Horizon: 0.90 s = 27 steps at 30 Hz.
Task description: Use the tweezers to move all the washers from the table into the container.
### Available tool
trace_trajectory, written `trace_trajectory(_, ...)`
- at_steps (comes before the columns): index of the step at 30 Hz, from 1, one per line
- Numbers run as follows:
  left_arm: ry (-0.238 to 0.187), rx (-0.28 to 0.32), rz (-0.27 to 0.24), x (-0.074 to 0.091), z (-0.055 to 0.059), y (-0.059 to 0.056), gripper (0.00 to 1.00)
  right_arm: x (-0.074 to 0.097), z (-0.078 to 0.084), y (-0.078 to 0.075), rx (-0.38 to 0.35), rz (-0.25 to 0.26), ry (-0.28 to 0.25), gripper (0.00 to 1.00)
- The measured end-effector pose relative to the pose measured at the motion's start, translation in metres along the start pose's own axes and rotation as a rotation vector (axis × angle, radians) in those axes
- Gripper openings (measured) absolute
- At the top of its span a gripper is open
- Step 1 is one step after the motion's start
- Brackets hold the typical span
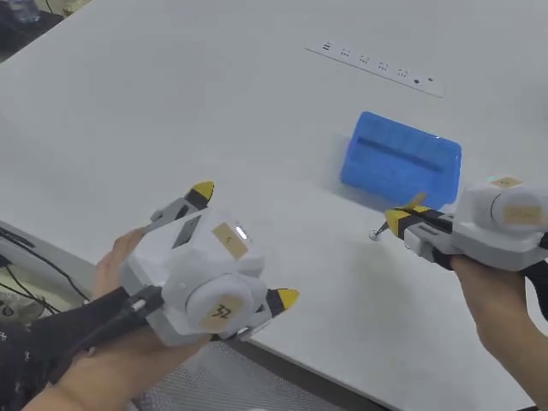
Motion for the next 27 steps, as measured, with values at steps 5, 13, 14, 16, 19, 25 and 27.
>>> trace_trajectory(5,0.000,-0.001,0.000,0.000,0.000,0.000,0.97,-0.002,0.000,-0.003,0.008,-0.002,0.029,0.02)
trace_trajectory(13,-0.002,0.000,-0.004,0.001,0.000,0.001,0.97,0.004,-0.021,-0.010,-0.014,-0.007,-0.016,0.02)
trace_trajectory(14,-0.002,0.000,-0.004,0.001,-0.001,0.001,0.97,0.006,-0.027,-0.013,-0.010,-0.006,-0.027,0.02)
trace_trajectory(16,-0.001,-0.001,-0.003,0.001,0.000,0.000,0.97,0.008,-0.036,-0.016,-0.005,-0.001,-0.045,0.02)
trace_trajectory(19,0.001,-0.002,-0.004,0.001,0.000,0.001,0.97,0.008,-0.051,-0.025,0.000,0.013,-0.081,0.02)
trace_trajectory(25,0.004,-0.002,-0.007,0.001,0.000,0.001,0.97,0.011,-0.077,-0.036,0.004,0.049,-0.135,0.02)
trace_trajectory(27,0.006,-0.003,-0.007,0.001,0.000,0.001,0.97,0.006,-0.080,-0.044,-0.001,0.069,-0.145,0.02)
Point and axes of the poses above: the centre of the closed fingertips' face, and the gripper's own axes: x roughly backward along the fingers, y roughly to its left, z roughly out of its underside, the point moved 1 cm from there along x, roughly backward along the fingers, and after that the axes turned 7 degrees about z, right-handed, at the moved point
